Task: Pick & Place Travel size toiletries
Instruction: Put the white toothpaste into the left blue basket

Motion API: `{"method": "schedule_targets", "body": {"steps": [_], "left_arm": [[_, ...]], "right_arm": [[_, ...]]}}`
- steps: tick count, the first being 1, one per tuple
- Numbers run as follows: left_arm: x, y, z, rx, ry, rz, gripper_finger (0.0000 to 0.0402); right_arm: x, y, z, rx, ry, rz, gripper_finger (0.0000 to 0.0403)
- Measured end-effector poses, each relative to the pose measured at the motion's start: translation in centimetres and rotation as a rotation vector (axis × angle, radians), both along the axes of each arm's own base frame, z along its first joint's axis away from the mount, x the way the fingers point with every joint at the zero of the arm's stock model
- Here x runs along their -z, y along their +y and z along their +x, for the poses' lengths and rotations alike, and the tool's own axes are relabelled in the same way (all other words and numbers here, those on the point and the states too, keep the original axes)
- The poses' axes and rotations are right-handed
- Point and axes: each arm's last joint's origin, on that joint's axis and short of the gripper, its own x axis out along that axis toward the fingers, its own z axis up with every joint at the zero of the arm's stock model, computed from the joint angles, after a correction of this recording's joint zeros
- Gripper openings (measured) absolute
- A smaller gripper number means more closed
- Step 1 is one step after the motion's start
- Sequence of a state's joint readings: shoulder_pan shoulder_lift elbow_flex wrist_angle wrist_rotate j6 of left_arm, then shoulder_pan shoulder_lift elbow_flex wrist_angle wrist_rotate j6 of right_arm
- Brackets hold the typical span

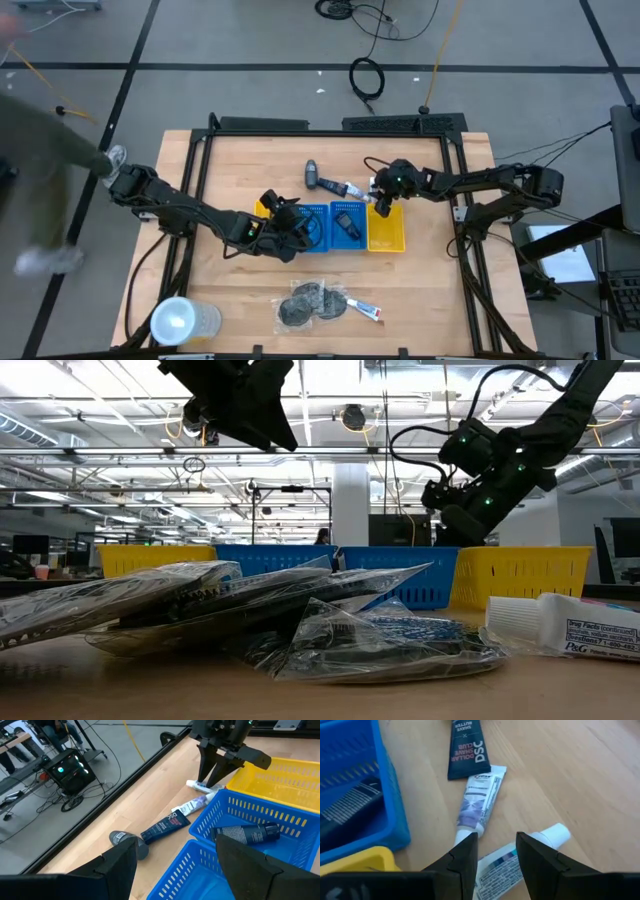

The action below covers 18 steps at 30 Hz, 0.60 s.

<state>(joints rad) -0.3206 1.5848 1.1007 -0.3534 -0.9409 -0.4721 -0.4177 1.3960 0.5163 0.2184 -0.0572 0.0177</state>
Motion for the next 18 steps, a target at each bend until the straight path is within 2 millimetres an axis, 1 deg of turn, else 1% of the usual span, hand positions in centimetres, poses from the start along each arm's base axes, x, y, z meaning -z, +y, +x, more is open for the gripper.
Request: {"method": "schedule_targets", "body": {"steps": [10, 18], "left_arm": [[0.0, 0.0, 0.0, 0.0, 0.0, 0.0, 0.0266], [0.0, 0.0, 0.0, 0.0, 0.0, 0.0, 0.0266]], "right_arm": [[0.3, -0.1, -0.4, 0.009, 0.046, 0.012, 0.0125], [0.2, -1.2, -0.8, 0.101, 0.043, -0.016, 0.0125]]}}
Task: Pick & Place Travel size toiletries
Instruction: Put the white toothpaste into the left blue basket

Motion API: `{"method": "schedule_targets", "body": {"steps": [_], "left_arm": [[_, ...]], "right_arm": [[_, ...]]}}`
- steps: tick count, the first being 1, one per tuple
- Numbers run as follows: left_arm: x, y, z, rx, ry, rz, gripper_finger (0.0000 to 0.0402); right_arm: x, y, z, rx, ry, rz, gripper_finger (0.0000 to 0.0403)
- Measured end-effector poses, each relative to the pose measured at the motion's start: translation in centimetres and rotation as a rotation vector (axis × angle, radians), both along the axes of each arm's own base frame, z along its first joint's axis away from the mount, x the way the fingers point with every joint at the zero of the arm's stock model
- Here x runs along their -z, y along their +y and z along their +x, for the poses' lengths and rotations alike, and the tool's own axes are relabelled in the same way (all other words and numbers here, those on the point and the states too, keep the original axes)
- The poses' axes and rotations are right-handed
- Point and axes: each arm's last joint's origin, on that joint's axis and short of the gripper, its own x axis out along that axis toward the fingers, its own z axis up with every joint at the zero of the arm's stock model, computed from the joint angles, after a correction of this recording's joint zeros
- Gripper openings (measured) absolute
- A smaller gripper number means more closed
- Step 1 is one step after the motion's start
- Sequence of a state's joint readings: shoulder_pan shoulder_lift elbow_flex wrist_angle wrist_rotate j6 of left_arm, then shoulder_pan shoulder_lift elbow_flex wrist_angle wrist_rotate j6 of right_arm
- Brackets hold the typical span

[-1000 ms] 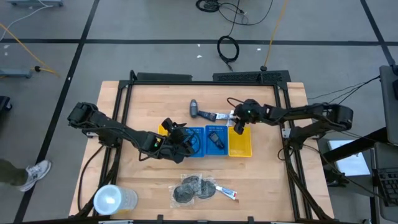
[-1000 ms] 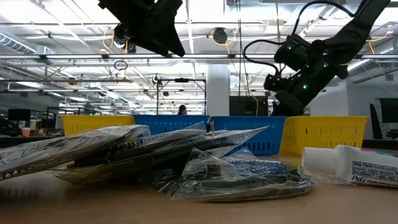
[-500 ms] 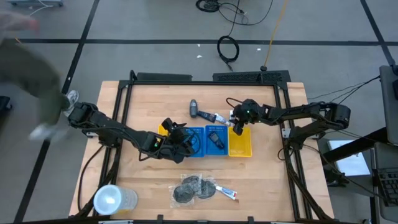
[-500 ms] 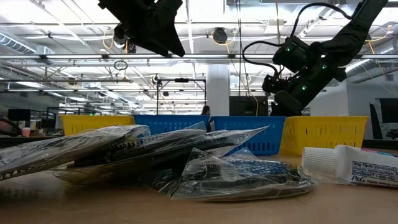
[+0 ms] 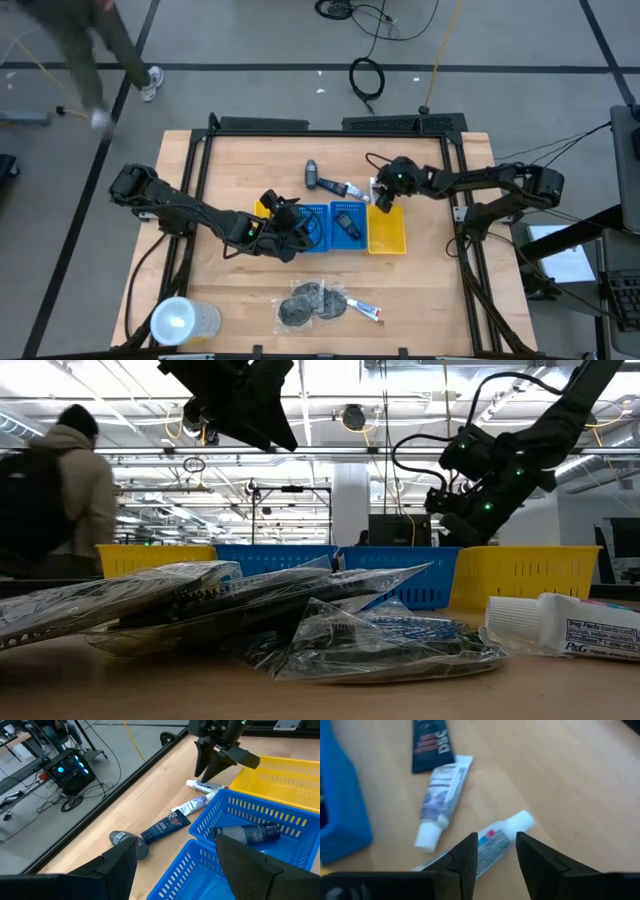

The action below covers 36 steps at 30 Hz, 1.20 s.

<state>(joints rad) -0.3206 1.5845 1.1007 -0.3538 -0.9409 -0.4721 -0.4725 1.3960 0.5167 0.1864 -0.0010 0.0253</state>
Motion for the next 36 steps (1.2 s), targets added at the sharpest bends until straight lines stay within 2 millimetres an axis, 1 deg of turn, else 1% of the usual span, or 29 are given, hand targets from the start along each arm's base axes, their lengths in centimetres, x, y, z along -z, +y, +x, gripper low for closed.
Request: {"method": "schedule_targets", "body": {"steps": [6, 10, 18, 23, 27, 36], "left_arm": [[0.0, 0.0, 0.0, 0.0, 0.0, 0.0, 0.0266], [0.0, 0.0, 0.0, 0.0, 0.0, 0.0, 0.0266], [-0.1, 0.0, 0.1, 0.0, -0.008, -0.002, 0.0266], [-0.1, 0.0, 0.1, -0.001, -0.01, -0.003, 0.0266], [-0.1, 0.1, 0.1, -0.003, -0.01, -0.002, 0.0266], [0.0, 0.1, 0.1, -0.002, -0.004, 0.002, 0.0266]], "right_arm": [[-0.2, -0.5, -0.1, 0.054, -0.037, 0.022, 0.0125], [-0.3, -0.7, -0.2, 0.127, -0.039, 0.09, 0.0125], [-1.5, -1.2, 0.7, 0.208, -0.058, 0.167, 0.0125], [-1.4, -1.7, 1.3, 0.263, -0.02, 0.226, 0.0125], [-0.3, -2.2, 2.0, 0.272, 0.033, 0.249, 0.0125], [0.4, -3.3, 3.9, 0.291, 0.053, 0.268, 0.0125]]}}
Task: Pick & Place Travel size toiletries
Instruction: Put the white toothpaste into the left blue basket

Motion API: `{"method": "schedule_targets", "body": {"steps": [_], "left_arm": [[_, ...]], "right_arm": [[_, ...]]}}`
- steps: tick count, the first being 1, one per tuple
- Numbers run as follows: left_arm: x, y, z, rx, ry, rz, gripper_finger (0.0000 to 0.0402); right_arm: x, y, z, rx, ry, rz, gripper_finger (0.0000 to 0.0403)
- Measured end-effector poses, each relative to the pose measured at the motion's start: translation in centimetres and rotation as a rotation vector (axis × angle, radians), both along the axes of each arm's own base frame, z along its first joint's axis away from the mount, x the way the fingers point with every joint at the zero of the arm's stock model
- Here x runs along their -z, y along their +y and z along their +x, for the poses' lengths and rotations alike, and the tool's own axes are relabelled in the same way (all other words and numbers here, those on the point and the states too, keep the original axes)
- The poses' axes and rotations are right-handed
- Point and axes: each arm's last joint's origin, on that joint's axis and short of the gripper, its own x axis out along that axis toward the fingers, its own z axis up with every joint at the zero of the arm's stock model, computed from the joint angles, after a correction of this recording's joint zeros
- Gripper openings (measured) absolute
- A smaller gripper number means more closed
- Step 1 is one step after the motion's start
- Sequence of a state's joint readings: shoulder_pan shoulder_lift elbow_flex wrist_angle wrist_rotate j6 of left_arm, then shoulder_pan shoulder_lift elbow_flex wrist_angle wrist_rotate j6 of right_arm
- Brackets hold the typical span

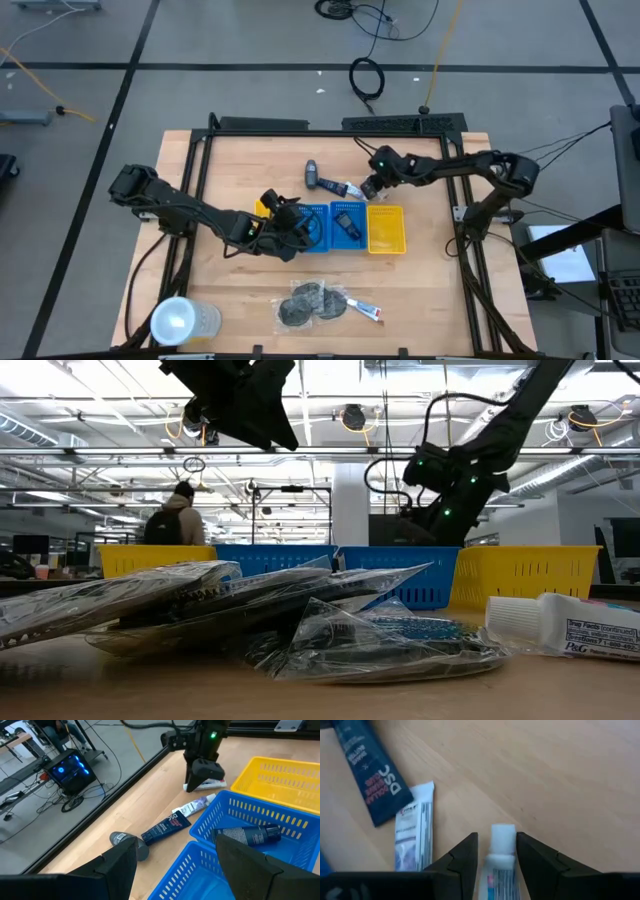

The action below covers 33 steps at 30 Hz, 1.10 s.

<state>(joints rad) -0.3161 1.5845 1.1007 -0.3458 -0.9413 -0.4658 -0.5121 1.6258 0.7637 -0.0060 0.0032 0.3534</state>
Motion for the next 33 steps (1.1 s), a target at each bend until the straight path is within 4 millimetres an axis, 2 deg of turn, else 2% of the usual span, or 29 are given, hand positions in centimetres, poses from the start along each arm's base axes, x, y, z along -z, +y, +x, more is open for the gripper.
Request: {"method": "schedule_targets", "body": {"steps": [6, 12, 20, 27, 33], "left_arm": [[0.0, 0.0, 0.0, 0.0, 0.0, 0.0, 0.0266], [0.0, 0.0, 0.0, -0.001, 0.001, 0.0, 0.0266], [0.0, 0.0, 0.0, -0.002, -0.005, -0.003, 0.0266], [-0.1, 0.0, 0.1, -0.005, -0.018, -0.011, 0.0266], [-0.4, -0.1, 0.4, 0.003, -0.063, -0.016, 0.0266]], "right_arm": [[0.8, -0.4, 0.6, -0.021, 0.059, 0.006, 0.0115], [0.3, -0.3, 0.4, -0.052, 0.068, -0.012, 0.0055], [-0.7, 0.1, 0.2, -0.099, 0.052, -0.038, 0.0055], [-3.8, 0.6, 0.4, -0.14, -0.084, -0.113, 0.0055], [-7.3, 3.0, 1.3, -0.29, -0.305, -0.152, 0.0055]]}}
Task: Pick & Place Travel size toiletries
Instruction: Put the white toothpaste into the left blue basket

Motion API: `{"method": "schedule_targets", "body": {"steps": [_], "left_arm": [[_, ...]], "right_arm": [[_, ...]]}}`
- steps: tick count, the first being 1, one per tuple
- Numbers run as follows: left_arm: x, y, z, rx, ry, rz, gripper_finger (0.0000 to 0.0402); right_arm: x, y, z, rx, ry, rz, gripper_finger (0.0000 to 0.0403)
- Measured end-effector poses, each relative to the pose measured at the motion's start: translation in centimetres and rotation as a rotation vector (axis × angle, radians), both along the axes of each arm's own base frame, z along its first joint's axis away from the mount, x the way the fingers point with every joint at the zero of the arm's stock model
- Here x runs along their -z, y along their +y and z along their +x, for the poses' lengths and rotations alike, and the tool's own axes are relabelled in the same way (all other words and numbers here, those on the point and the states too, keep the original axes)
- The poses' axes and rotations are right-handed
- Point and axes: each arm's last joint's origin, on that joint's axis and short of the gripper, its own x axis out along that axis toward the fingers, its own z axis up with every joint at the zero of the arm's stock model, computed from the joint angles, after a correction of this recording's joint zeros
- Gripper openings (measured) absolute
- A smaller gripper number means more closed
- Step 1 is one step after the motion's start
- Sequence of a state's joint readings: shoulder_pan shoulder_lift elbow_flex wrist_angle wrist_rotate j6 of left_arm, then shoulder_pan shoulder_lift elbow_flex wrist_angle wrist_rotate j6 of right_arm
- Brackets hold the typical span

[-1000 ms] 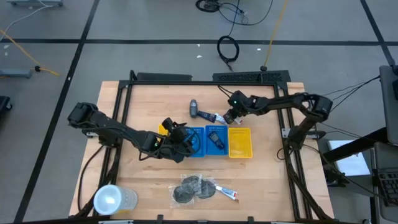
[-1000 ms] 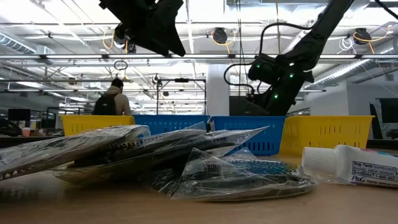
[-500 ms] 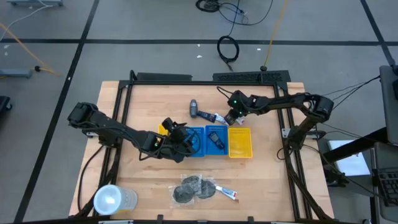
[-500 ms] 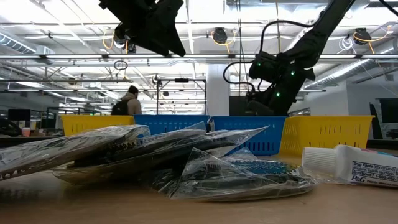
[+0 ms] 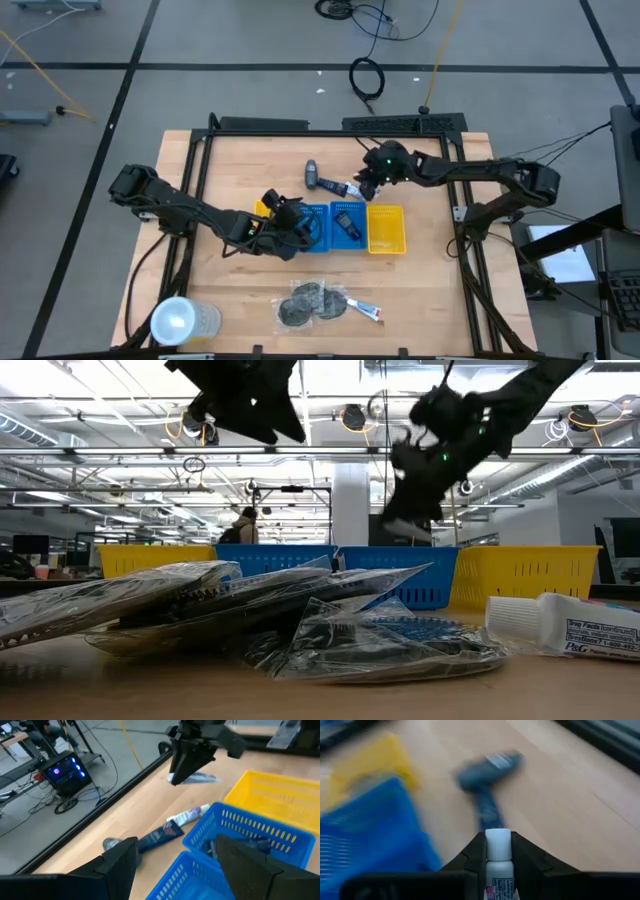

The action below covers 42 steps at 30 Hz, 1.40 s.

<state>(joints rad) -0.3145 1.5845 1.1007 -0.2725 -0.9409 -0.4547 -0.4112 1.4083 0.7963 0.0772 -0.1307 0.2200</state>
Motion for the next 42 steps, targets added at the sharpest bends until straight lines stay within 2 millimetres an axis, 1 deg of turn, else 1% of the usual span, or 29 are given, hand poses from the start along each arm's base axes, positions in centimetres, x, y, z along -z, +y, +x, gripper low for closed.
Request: {"method": "schedule_targets", "body": {"steps": [6, 10, 14, 18, 23, 26, 32, 37, 42], "left_arm": [[-0.6, -0.2, 0.5, 0.029, -0.053, 0.005, 0.0266], [-1.0, -0.3, 0.8, 0.062, -0.083, -0.002, 0.0266], [-1.3, -0.4, 1.1, 0.087, -0.112, -0.004, 0.0266], [-1.8, -0.5, 1.4, 0.118, -0.152, -0.01, 0.0266], [-2.5, -0.8, 1.8, 0.198, -0.206, -0.019, 0.0266], [-2.9, -0.9, 2.0, 0.217, -0.232, -0.016, 0.0266], [-3.1, -0.9, 2.1, 0.219, -0.253, -0.01, 0.0266], [-3.3, -0.3, 2.2, 0.199, -0.277, -0.015, 0.0266], [-3.3, 0.4, 2.4, 0.173, -0.284, -0.024, 0.0266]], "right_arm": [[-3.3, 3.4, 0.9, -0.153, -0.204, -0.123, 0.0055], [-5.5, 5.4, 1.1, -0.232, -0.346, -0.189, 0.0055], [-7.0, 7.2, 1.2, -0.316, -0.472, -0.233, 0.0055], [-8.2, 8.5, 1.3, -0.366, -0.58, -0.262, 0.0055], [-9.0, 9.6, 1.3, -0.417, -0.673, -0.29, 0.0055], [-9.6, 10.2, 1.3, -0.426, -0.737, -0.319, 0.0055], [-10.5, 11.2, 1.2, -0.28, -0.802, -0.417, 0.0055], [-9.9, 12.2, 2.2, -0.185, -0.837, -0.453, 0.0055], [-8.8, 12.8, 3.4, -0.158, -0.883, -0.471, 0.0055]]}}
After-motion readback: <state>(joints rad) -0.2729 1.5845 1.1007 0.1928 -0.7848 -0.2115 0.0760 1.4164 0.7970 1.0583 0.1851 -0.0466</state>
